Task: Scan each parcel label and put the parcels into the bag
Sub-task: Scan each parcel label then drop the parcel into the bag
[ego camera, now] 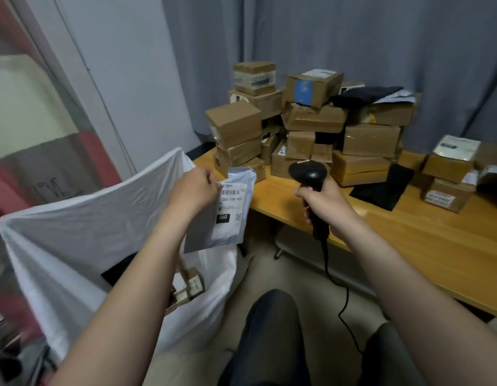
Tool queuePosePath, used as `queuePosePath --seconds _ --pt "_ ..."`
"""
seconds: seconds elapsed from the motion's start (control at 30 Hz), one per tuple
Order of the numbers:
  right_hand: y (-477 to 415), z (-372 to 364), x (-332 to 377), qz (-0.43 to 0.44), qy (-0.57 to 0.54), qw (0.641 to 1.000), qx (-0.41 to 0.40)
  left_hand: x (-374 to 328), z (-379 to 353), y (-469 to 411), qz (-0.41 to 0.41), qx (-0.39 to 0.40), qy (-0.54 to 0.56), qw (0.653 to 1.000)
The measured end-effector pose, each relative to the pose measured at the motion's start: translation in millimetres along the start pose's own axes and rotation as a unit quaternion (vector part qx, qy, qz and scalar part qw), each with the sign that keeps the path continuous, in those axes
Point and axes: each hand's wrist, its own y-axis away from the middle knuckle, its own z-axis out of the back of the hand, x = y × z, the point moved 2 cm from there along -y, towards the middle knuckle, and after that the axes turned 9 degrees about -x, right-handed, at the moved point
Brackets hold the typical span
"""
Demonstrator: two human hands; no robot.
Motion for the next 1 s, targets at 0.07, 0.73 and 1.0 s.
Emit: queuePosePath --seconds 0.07,0.73,1.0 --pt "1.4 -11.3 0.5 -0.002 0.003 1.000 0.012 29.6 14.7 4.4 0.028 0.003 0.000 1.000" --pt "-11.0 -21.0 -14.4 -0.030 -0.001 0.999 0.012 98.0 -41.6 14.7 0.122 0.202 -0.121 0.964" --pt "-23.6 20.6 -18.1 -0.036 -0.005 0.998 -0.042 9.6 -66.2 -15.4 -0.001 0.183 -0.193 0.964"
